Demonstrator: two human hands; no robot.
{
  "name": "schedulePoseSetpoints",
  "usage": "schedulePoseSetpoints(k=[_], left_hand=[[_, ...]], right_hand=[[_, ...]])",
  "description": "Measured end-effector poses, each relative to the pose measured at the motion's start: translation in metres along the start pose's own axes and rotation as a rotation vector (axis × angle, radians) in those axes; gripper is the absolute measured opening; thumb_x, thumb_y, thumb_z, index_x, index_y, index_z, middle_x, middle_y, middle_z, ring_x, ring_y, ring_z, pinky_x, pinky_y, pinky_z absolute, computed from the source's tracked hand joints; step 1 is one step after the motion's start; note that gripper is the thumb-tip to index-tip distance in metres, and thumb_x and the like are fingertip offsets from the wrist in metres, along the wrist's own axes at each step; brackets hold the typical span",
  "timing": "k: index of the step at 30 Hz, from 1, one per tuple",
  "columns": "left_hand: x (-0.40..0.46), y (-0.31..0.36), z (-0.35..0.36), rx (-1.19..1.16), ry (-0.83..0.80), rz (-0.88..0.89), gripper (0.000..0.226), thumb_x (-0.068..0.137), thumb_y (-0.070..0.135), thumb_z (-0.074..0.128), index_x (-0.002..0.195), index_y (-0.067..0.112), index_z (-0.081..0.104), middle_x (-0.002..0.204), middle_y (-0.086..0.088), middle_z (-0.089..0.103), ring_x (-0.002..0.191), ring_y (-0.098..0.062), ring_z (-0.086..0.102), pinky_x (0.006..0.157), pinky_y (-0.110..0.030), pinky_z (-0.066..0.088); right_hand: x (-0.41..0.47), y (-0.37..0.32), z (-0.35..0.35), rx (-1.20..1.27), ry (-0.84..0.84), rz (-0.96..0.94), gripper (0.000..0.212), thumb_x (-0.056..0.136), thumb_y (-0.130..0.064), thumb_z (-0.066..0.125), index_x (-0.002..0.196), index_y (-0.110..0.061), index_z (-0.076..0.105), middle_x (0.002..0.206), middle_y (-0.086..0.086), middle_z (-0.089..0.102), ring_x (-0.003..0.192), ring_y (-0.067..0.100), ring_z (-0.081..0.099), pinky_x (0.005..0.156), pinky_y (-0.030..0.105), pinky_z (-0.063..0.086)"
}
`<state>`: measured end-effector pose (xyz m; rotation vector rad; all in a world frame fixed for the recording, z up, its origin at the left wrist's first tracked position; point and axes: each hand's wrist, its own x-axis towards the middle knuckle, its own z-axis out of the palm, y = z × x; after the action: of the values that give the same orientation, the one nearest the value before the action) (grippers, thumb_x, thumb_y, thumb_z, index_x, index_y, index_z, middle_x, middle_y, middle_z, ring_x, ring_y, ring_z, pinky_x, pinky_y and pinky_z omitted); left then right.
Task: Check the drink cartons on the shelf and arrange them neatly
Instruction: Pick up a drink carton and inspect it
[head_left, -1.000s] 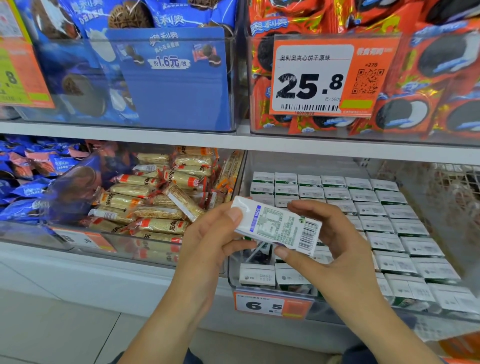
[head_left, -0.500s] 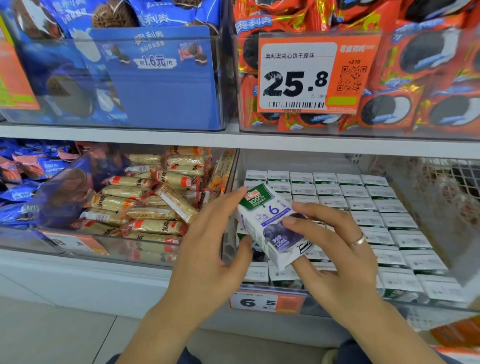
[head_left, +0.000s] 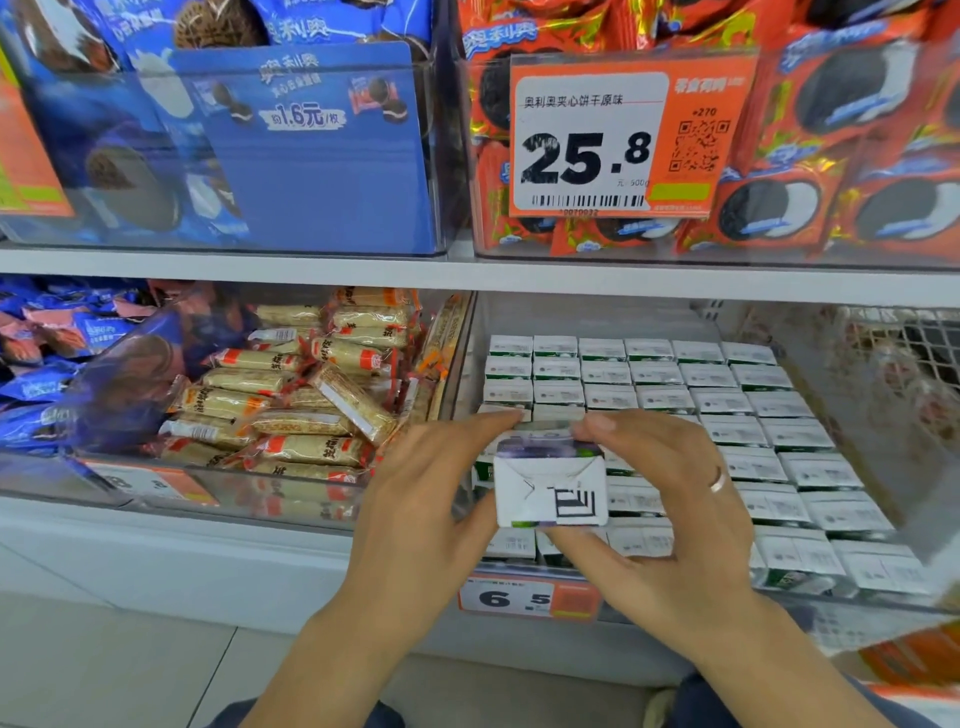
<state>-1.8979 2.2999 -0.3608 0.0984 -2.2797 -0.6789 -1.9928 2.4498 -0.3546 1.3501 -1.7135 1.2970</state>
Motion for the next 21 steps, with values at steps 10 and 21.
schedulePoseSetpoints(k=[10, 21], left_hand=[[-0.005, 0.0, 0.009, -0.053, -0.059, -0.019, 0.043, 0.076, 0.023, 0.061, 0.119, 0.028, 0.054, 0.107, 0.001, 0.067, 0.096, -0.007, 0.058, 0.073, -0.02, 0.048], [-0.001, 0.012, -0.002, -0.338, -0.11, -0.171, 0.036, 0.087, 0.051, 0.056, 0.121, 0.041, 0.049, 0.113, 0.018, 0.062, 0.106, -0.01, 0.06, 0.078, -0.023, 0.049]], right_hand=[[0.004, -0.005, 0.001, 0.03, -0.014, 0.007, 0.061, 0.076, -0.034, 0.074, 0.127, -0.018, 0.045, 0.112, -0.009, 0.059, 0.106, 0.006, 0.053, 0.094, 0.016, 0.04], [0.013, -0.002, -0.016, 0.331, -0.086, 0.504, 0.054, 0.072, -0.044, 0.07, 0.123, -0.047, 0.053, 0.118, -0.032, 0.057, 0.113, -0.005, 0.053, 0.091, 0.007, 0.04]])
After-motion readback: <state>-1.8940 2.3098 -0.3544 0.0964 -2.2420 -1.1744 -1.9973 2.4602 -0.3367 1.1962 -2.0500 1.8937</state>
